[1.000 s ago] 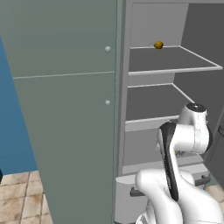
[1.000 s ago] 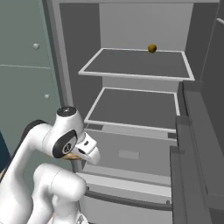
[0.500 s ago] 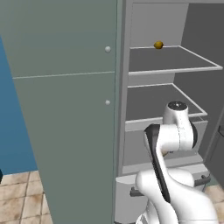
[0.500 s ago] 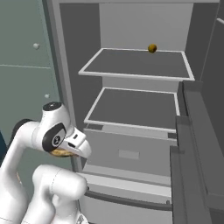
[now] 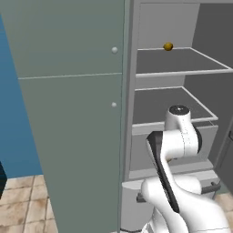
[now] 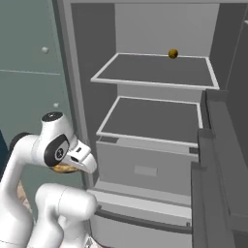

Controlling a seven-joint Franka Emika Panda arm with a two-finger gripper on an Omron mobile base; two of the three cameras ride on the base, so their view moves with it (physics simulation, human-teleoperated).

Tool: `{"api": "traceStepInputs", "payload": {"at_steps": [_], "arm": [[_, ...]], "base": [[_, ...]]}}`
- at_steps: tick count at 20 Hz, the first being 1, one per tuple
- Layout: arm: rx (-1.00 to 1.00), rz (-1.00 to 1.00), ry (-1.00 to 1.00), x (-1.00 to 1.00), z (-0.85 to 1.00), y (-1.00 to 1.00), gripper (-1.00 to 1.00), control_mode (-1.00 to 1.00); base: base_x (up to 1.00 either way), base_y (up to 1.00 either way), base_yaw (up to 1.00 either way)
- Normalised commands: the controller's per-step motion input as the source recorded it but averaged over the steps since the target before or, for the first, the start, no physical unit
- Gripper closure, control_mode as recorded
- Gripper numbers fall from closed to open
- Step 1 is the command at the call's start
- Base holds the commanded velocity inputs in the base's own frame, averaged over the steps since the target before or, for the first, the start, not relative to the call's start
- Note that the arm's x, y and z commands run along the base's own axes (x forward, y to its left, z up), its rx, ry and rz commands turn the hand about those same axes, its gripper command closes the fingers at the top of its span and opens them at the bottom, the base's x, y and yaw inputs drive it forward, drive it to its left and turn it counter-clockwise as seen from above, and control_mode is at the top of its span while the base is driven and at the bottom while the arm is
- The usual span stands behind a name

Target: Pick up the banana and peach from the fridge and place one fruit on each plate on the dining counter.

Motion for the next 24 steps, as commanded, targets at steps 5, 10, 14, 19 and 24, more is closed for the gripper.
{"api": "traceStepInputs", "payload": {"at_steps": [5,10,14,19,24], "arm": [[0.00,0.00,0.00,0.00,0.00,0.00,1.00,1.00],[0.00,0.00,0.00,0.00,0.00,0.00,1.00,1.00],[0.00,0.00,0.00,0.00,0.00,0.00,1.00,1.00],[0.00,0.00,0.00,0.00,0.00,0.00,1.00,1.00],[0.00,0.00,0.00,0.00,0.00,0.00,1.00,1.00]], "base": [[-0.62,0.00,0.25],[-0.76,-0.01,0.30],[-0.85,0.00,0.25],[-0.96,0.00,0.08],[-0.96,0.05,0.01]]}}
